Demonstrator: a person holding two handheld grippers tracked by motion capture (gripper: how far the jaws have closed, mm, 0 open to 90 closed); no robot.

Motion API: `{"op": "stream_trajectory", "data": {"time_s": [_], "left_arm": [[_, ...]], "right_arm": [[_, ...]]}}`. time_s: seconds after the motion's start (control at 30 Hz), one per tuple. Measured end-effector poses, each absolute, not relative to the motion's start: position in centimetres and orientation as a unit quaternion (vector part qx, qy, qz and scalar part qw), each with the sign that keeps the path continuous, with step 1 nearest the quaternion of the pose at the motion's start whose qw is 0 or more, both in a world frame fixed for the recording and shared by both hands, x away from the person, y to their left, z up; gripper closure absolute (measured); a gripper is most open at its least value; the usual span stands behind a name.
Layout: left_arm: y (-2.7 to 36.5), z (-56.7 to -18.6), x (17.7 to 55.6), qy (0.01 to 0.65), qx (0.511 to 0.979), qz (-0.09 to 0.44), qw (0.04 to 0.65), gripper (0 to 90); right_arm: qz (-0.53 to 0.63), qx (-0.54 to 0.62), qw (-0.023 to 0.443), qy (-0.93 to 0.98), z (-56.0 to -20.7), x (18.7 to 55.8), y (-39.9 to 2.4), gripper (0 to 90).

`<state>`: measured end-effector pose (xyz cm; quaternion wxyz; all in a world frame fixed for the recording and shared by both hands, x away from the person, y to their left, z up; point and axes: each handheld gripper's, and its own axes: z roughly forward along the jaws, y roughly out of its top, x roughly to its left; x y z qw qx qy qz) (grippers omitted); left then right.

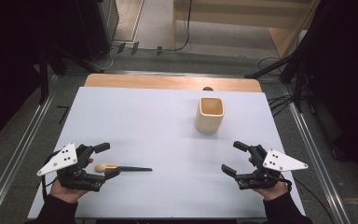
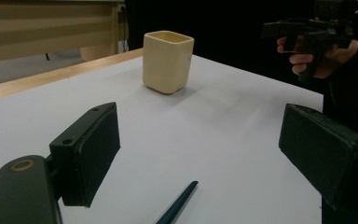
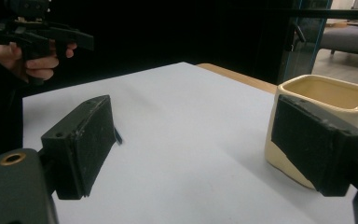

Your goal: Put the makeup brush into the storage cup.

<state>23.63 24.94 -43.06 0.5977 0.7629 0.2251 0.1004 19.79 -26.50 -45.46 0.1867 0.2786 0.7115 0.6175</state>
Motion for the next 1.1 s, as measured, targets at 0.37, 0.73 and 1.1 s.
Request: {"op": "stream_trajectory", "data": {"time_s": [0.37,0.73,1.1], "left_arm": [[24.93,-43.13,23.68,0.224,0.765,0.097,0.596,13.0],[24.98,-43.11,23.69,0.224,0.764,0.097,0.597,13.1],[24.94,-43.15,23.87,0.225,0.763,0.093,0.600,13.3]], "right_arm": [[0.620,0.280,0.187,0.709,-45.44,19.74,-26.56,14.2],[0.619,0.280,0.187,0.710,-45.46,19.76,-26.56,14.3],[0.622,0.281,0.187,0.707,-45.37,19.73,-26.60,14.3]]}}
